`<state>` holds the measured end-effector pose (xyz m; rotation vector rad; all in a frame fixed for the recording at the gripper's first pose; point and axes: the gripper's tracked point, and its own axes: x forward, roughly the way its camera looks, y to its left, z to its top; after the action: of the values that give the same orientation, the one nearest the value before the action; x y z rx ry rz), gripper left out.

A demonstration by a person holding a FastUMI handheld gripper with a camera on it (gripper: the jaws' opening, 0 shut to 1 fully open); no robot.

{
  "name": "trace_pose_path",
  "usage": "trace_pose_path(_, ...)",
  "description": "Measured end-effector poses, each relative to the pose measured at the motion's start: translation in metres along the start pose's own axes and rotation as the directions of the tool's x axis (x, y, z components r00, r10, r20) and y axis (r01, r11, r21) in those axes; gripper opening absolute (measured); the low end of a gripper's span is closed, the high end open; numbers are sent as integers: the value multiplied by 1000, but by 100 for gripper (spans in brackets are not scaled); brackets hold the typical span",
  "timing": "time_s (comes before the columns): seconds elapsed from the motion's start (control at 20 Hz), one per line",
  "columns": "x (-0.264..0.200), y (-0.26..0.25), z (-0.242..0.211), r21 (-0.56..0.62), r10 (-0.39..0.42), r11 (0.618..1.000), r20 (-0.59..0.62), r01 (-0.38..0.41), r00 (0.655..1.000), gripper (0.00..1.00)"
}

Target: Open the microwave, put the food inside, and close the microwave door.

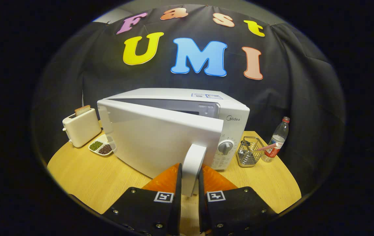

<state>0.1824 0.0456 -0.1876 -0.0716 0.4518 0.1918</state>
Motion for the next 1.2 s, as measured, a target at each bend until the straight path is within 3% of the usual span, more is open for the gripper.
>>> trace_pose_path(0.7,-79,77,-30,36,-18,999,-4,18,1000,24)
trace_pose_path(1.2,-115,148,-52,32,29,999,-19,-28,999,24)
